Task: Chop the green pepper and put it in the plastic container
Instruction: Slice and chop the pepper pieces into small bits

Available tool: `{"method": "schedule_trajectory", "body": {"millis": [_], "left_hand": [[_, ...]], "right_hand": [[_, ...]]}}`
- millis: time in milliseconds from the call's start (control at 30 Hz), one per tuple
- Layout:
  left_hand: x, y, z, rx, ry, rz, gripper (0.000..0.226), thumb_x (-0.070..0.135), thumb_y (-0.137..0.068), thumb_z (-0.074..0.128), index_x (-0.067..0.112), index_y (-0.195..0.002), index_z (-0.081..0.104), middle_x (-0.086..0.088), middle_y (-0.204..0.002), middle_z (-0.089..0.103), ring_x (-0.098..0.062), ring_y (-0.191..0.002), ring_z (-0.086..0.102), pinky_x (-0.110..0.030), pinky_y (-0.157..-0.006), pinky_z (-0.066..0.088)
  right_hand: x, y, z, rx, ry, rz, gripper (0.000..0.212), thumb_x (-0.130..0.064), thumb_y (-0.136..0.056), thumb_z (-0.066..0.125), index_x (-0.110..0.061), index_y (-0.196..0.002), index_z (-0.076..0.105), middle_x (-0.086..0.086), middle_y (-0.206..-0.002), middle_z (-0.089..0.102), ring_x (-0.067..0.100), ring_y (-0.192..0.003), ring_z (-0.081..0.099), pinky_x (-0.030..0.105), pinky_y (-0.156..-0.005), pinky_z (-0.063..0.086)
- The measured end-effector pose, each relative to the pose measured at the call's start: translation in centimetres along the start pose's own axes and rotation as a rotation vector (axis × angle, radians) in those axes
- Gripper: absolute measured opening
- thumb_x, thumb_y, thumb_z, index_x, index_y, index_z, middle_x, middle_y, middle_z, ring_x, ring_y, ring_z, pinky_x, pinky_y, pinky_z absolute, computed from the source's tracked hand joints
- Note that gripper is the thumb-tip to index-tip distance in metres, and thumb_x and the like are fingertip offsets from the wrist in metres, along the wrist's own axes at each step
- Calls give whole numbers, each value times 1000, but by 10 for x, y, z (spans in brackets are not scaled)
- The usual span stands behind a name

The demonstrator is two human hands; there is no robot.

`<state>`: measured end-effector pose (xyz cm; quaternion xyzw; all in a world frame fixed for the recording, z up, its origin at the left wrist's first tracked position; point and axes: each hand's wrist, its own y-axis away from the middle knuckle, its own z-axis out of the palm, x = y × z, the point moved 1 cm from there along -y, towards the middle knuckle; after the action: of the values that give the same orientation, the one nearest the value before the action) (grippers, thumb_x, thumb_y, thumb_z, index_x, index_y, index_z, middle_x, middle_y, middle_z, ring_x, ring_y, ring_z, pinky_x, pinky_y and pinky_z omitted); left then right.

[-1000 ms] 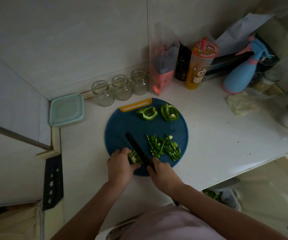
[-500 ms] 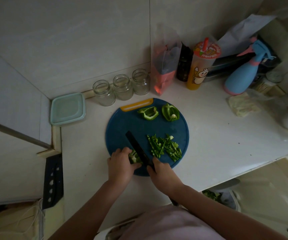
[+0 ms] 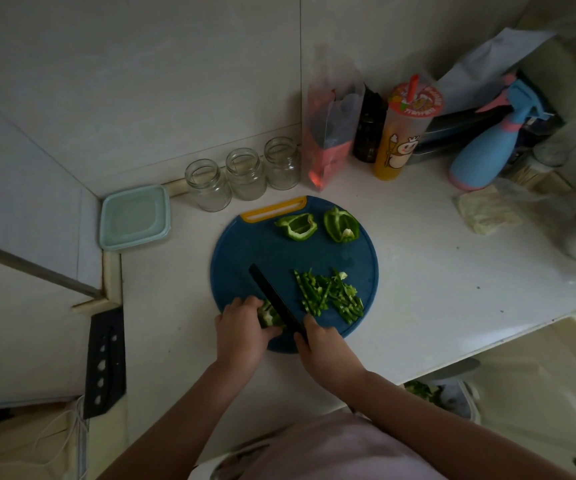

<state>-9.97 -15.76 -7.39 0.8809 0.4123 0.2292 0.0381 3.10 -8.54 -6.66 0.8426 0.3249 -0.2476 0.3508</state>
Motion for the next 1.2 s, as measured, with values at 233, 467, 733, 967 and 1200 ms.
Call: {"method": "schedule_trajectory", "body": {"millis": [233, 467, 733, 967, 1200], "left_hand": [[1, -2, -1, -12, -11, 4, 56, 42, -68, 78, 18, -116, 59, -3, -105, 59, -21, -101, 54, -31, -81, 35], [-6, -9, 3, -15, 119, 4, 45, 36, -59, 84, 15, -94, 64, -5, -89, 58, -24, -86, 56, -33, -71, 42], [-6, -9, 5, 10, 22, 18, 28, 26, -78, 67, 22, -106, 62, -1, -103, 62, -20, -97, 56, -34, -81, 43], [-5, 0, 3, 1, 81, 27, 53, 39, -71, 77, 21, -117, 58, 0, -107, 57, -18, -97, 57, -34, -84, 44], [-2, 7, 3, 17, 125, 11, 55, 31, -71, 79, 21, -121, 58, -4, -109, 54, -22, -101, 53, -34, -83, 45]], "right_hand": [[-2, -2, 2, -38, 73, 22, 22, -24, -101, 37, -5, -109, 42, 21, -97, 62, 37, -88, 61, 37, -66, 45], [-17, -16, 5, -121, 135, 78, 7, -12, -95, 39, -13, -96, 32, 13, -89, 56, 32, -82, 59, 34, -62, 40], [-35, -32, 4, -91, 55, 124, 21, -14, -92, 49, -6, -110, 40, 15, -98, 61, 33, -93, 61, 37, -66, 44], [-16, -27, -6, 1, -102, 186, 25, -24, -100, 40, -2, -110, 47, 18, -103, 61, 33, -92, 62, 38, -73, 49], [-9, -14, -13, 19, -155, 136, 21, -23, -99, 41, -6, -109, 45, 16, -98, 62, 30, -87, 63, 31, -65, 43]]}}
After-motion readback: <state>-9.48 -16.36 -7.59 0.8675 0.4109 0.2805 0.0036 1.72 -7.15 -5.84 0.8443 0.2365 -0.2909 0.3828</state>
